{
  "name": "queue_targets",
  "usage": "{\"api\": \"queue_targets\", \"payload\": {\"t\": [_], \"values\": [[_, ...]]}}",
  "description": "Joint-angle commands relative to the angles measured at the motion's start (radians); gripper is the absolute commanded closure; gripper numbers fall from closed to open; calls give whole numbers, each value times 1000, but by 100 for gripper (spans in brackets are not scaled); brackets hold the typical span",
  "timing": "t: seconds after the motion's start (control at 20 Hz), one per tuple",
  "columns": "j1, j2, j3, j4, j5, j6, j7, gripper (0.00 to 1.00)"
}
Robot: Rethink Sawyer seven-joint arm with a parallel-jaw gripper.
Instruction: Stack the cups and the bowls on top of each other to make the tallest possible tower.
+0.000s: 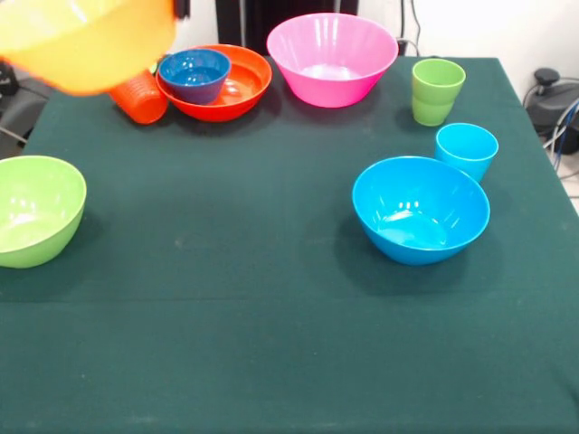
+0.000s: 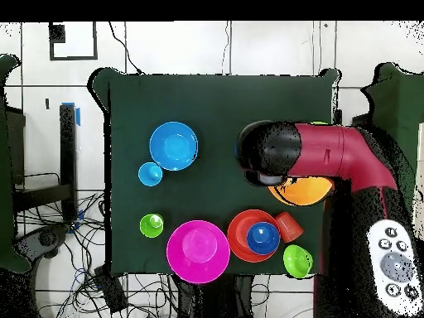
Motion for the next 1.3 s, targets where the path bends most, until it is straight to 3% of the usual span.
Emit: {"api": "queue_targets", "payload": {"t": [0.05, 0.6, 0.7, 0.85, 0.95, 1.05, 1.15, 1.3], "values": [[54, -182, 6, 210, 44, -72, 9, 100], [56, -183, -4, 251, 64, -99, 34, 100], [33, -203, 2, 321, 103, -205, 50, 100], [-79, -220, 85, 510, 215, -487, 22, 100], [-132, -213, 121, 576, 232, -575, 13, 100], [-161, -192, 127, 586, 229, -564, -9, 100], [-174, -152, 114, 554, 204, -487, -48, 100], [-168, -71, 64, 464, 167, -262, -68, 100]]}}
